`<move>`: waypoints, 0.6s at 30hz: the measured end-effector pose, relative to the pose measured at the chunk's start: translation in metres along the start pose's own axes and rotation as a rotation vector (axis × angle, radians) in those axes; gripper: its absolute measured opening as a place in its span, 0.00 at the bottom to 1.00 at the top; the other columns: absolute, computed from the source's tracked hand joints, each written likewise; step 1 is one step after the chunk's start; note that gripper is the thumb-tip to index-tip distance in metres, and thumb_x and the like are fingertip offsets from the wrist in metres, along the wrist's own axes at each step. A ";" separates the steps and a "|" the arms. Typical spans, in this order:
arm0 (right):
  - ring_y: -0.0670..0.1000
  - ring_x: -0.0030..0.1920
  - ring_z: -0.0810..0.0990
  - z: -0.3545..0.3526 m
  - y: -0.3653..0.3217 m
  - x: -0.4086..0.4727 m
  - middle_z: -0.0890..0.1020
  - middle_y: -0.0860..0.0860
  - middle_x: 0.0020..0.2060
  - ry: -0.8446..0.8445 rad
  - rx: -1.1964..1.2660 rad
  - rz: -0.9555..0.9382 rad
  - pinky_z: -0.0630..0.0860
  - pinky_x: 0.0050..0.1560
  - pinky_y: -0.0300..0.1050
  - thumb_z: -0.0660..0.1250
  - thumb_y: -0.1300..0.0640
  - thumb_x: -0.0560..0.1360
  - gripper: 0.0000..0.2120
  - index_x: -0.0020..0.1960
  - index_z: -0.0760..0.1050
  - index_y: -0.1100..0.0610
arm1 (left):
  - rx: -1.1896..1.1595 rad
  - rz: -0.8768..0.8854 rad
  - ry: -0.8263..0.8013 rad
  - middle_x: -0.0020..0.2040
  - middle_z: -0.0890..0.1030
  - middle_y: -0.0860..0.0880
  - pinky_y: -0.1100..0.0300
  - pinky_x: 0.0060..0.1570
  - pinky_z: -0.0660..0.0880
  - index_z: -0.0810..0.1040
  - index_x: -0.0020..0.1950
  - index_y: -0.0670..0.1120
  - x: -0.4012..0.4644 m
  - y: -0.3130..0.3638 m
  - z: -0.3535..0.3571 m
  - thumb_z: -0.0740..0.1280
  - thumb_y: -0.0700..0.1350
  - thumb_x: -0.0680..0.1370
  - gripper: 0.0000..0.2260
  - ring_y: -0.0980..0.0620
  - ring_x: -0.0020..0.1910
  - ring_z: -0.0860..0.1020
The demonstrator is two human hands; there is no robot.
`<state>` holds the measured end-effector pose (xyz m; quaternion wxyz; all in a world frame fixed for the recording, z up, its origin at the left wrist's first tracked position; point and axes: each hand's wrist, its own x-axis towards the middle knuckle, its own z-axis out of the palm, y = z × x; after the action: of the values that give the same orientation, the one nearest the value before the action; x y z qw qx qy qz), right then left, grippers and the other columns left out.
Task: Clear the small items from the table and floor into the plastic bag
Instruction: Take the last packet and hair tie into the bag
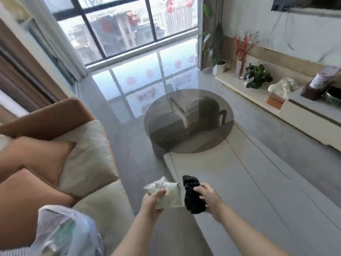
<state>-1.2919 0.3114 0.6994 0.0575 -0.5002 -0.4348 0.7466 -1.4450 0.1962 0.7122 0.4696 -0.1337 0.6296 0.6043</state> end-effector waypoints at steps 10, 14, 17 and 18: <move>0.54 0.44 0.76 0.195 -0.006 -0.009 0.77 0.54 0.46 -0.260 -0.345 -0.050 0.74 0.43 0.46 0.64 0.55 0.77 0.09 0.54 0.70 0.57 | -0.271 0.063 0.268 0.41 0.79 0.41 0.60 0.22 0.76 0.75 0.57 0.40 -0.028 0.041 -0.183 0.69 0.37 0.75 0.12 0.45 0.37 0.78; 0.55 0.43 0.78 0.264 0.000 -0.016 0.78 0.56 0.48 -0.375 -0.437 -0.101 0.76 0.43 0.50 0.64 0.55 0.76 0.08 0.54 0.71 0.57 | -0.304 0.094 0.340 0.42 0.80 0.40 0.59 0.28 0.77 0.78 0.55 0.39 -0.036 0.054 -0.246 0.71 0.40 0.73 0.12 0.45 0.38 0.78; 0.56 0.42 0.79 0.315 0.007 -0.019 0.77 0.56 0.46 -0.418 -0.497 -0.114 0.77 0.41 0.51 0.64 0.56 0.76 0.09 0.54 0.72 0.58 | -0.377 0.108 0.408 0.41 0.80 0.42 0.61 0.29 0.74 0.77 0.54 0.40 -0.045 0.060 -0.292 0.70 0.42 0.74 0.12 0.47 0.36 0.77; 0.56 0.42 0.79 0.331 0.010 -0.020 0.77 0.55 0.45 -0.431 -0.524 -0.118 0.77 0.42 0.51 0.64 0.56 0.76 0.09 0.54 0.72 0.57 | -0.400 0.117 0.434 0.44 0.80 0.42 0.61 0.30 0.73 0.77 0.56 0.40 -0.047 0.060 -0.308 0.70 0.43 0.74 0.13 0.47 0.38 0.78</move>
<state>-1.5423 0.0984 0.7463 -0.1229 -0.3029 -0.6423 0.6933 -1.5967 -0.0819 0.7330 0.2526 -0.3130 0.5906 0.6996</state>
